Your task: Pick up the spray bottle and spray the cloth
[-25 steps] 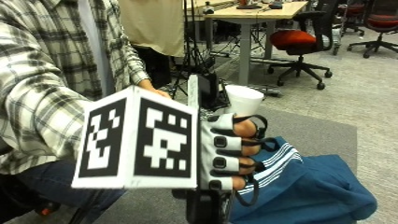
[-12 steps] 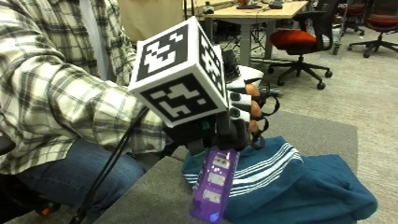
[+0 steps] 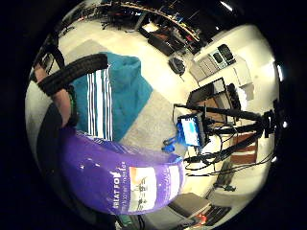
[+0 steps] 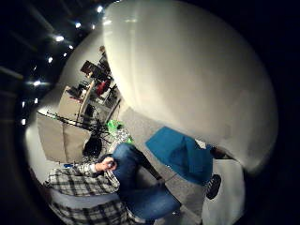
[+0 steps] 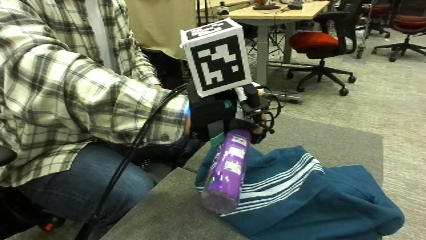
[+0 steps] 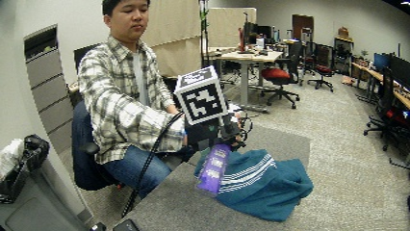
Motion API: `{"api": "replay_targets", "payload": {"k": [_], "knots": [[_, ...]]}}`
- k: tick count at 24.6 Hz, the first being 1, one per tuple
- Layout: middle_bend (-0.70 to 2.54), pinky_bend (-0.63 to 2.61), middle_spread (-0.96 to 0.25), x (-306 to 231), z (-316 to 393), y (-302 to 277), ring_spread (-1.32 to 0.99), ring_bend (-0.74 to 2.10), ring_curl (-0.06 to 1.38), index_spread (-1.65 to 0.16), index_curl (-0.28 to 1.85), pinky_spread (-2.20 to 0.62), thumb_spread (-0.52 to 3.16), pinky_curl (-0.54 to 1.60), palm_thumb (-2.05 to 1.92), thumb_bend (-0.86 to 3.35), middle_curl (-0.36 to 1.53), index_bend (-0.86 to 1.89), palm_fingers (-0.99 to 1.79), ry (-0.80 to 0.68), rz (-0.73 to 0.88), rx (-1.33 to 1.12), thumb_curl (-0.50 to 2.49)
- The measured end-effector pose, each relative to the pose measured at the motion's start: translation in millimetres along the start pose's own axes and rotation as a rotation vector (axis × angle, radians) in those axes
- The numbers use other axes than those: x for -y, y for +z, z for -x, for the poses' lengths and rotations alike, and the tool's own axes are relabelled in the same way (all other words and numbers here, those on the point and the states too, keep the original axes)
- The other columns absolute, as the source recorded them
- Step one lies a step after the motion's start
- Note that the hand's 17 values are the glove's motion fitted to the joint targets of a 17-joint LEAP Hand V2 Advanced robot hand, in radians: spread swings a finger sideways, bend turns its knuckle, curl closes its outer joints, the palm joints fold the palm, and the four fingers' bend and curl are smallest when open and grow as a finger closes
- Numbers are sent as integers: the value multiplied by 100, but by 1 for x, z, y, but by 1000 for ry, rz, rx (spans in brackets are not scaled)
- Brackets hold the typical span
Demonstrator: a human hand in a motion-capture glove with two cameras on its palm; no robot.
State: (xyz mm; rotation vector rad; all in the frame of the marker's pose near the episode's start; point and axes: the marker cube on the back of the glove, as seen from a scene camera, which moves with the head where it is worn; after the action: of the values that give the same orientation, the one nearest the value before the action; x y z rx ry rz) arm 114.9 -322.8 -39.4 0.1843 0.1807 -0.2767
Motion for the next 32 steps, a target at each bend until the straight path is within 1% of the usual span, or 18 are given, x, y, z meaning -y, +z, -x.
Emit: {"api": "replay_targets", "payload": {"k": [9,21,24,26,32], "knots": [[43,57,-19,-5,32,33,-21,58,48,-30,44,-16,26,41,116,-3,55,14,117,-173,132,-194,74],[43,57,-19,-11,45,51,-21,58,49,-30,45,-16,25,42,116,-3,56,14,117,-224,186,-236,75],[43,57,-19,-11,42,48,-21,58,49,-30,45,-16,25,42,116,-3,56,14,117,-203,173,-213,75],[43,57,-19,-10,38,43,-21,58,49,-30,45,-16,25,42,116,-3,57,14,117,-158,141,-156,75],[43,56,-19,-6,11,13,-21,58,49,-30,45,-17,25,42,116,-3,57,14,117,62,-23,100,76]]}}
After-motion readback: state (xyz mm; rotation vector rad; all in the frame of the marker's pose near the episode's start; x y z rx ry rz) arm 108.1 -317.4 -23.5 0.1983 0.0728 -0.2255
